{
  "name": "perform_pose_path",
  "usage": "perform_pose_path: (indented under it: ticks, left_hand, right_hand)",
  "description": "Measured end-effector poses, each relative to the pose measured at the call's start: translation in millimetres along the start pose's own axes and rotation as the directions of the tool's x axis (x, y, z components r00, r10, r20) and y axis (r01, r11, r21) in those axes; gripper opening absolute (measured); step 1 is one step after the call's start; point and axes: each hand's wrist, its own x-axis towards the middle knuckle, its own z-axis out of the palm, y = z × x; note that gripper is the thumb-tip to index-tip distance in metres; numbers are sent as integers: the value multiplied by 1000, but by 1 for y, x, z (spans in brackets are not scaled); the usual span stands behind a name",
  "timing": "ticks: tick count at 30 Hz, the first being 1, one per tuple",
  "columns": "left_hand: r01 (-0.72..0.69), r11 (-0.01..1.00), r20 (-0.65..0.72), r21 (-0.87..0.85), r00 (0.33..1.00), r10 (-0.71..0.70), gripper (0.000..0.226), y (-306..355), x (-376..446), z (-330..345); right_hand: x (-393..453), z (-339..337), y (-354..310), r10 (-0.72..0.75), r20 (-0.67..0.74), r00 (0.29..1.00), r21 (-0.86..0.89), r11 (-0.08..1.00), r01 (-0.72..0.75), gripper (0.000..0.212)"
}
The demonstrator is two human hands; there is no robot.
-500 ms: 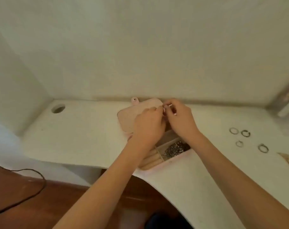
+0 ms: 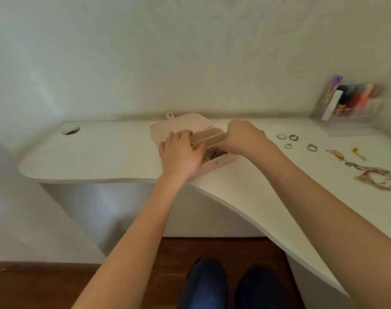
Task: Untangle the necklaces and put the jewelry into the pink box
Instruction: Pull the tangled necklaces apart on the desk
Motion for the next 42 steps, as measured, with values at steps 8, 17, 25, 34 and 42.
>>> perform_pose_path:
  ticks: [8, 17, 25, 34, 42]
  left_hand:
    - [-2, 998, 116, 60, 993, -5, 57, 1, 1, -1]
    - [24, 999, 138, 40, 990, -29, 57, 2, -1, 0]
    - [19, 996, 137, 85, 990, -31, 55, 3, -1, 0]
    - [-132, 990, -86, 48, 987, 136, 43, 17, -13, -10]
    - [51, 582, 324, -812, 869, 375, 27, 84, -34, -8]
  right_hand:
    - [11, -11, -35, 73, 309, 948, -337, 941, 37, 28]
    - [13, -12, -38, 60, 429, 901, -301, 950, 80, 37]
    - [13, -22, -15, 22, 459, 888, 203, 971, -129, 12]
    - [-6, -61, 37, -206, 391, 897, 711, 687, -152, 22]
    - [-40, -88, 76, -231, 329, 916, 723, 686, -87, 24]
